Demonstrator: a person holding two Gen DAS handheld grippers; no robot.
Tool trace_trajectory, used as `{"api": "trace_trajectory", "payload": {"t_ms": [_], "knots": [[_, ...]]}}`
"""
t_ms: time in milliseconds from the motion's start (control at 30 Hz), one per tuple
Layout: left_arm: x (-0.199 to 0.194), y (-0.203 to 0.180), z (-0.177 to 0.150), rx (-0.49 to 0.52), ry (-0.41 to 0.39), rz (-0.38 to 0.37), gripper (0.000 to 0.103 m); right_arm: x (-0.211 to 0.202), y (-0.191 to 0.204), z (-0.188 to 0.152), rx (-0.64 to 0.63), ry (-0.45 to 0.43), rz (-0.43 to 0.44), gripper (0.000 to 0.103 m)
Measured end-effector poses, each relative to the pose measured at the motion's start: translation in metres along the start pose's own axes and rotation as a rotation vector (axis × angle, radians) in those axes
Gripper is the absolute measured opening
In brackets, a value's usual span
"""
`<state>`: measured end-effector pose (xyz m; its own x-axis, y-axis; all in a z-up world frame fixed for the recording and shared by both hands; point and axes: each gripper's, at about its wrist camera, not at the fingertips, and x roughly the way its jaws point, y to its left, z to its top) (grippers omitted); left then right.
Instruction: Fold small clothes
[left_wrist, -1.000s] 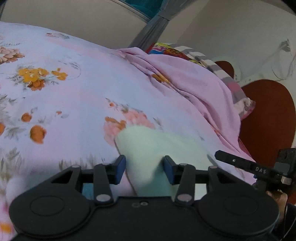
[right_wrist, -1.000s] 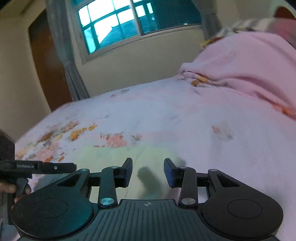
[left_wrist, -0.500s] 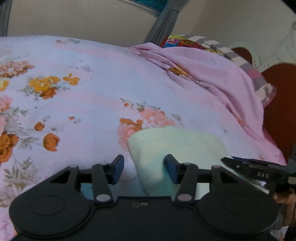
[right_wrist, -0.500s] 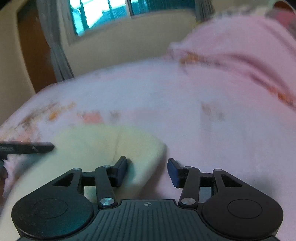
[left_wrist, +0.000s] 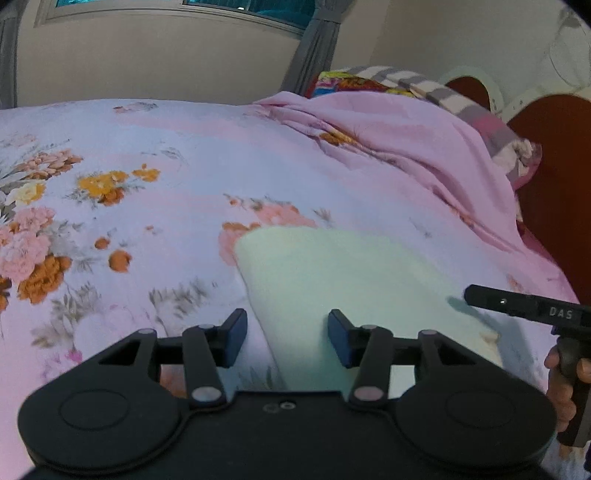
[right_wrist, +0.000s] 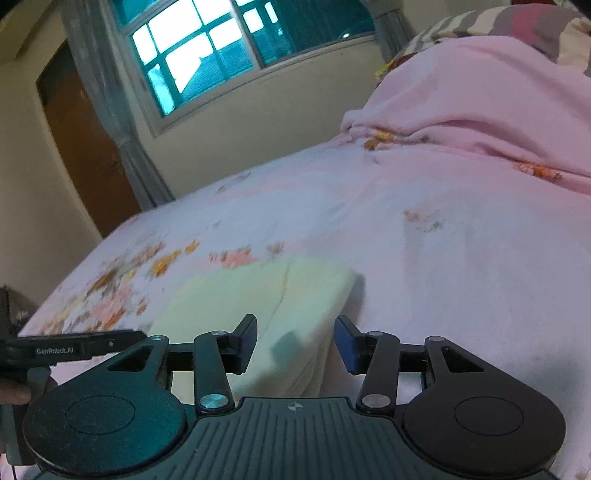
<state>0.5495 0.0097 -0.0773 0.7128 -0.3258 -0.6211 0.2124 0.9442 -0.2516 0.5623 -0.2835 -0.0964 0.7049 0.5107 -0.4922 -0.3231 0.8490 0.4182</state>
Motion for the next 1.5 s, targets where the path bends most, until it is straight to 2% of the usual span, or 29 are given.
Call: {"api": "trace_trajectory", "payload": {"t_ms": [67,133,200,367,567,633,700,733,867,1100,1167,1267,1400,1500], "knots": [[0.006,-0.002,-0.005,0.000,0.014,0.010,0.049,0.008,0.003,-0.008,-0.011,0.037,-0.010,0.047],[0.012,-0.003,-0.008,0.005,0.025,0.021,0.050,0.022,0.004,-0.017,-0.028,0.104,-0.058,0.048],[0.014,-0.003,-0.010,0.000,0.023,0.031,0.051,0.023,-0.001,-0.019,0.018,0.094,-0.046,0.048],[0.006,-0.008,-0.009,0.007,0.024,0.052,0.049,0.013,0.006,-0.017,0.027,0.077,-0.056,0.048],[-0.018,-0.021,-0.021,0.009,0.025,0.004,0.047,-0.021,0.022,-0.026,-0.021,0.050,-0.008,0.048],[-0.020,-0.029,-0.032,0.032,0.049,0.001,0.047,-0.026,0.024,-0.036,-0.028,0.076,-0.006,0.048],[-0.017,-0.036,-0.043,0.065,0.074,0.028,0.047,-0.016,0.027,-0.048,-0.066,0.166,-0.056,0.048],[-0.017,-0.036,-0.048,0.055,0.080,0.031,0.047,-0.014,0.027,-0.053,-0.072,0.177,-0.065,0.048],[-0.032,-0.040,-0.056,0.035,0.086,0.028,0.047,-0.029,0.033,-0.048,-0.021,0.154,-0.051,0.047],[-0.053,-0.051,-0.070,0.039,0.103,0.017,0.047,-0.061,0.053,-0.063,-0.094,0.148,-0.049,0.047],[-0.057,-0.053,-0.074,0.042,0.110,0.017,0.047,-0.064,0.055,-0.069,-0.088,0.161,-0.055,0.047],[-0.060,-0.056,-0.084,0.054,0.125,0.019,0.048,-0.057,0.053,-0.082,-0.098,0.225,-0.098,0.047],[-0.069,-0.052,-0.091,0.064,0.117,0.005,0.048,-0.069,0.047,-0.081,-0.051,0.182,-0.060,0.047],[-0.075,-0.041,-0.089,0.020,0.080,-0.063,0.048,-0.082,0.038,-0.076,-0.008,0.117,-0.017,0.048]]}}
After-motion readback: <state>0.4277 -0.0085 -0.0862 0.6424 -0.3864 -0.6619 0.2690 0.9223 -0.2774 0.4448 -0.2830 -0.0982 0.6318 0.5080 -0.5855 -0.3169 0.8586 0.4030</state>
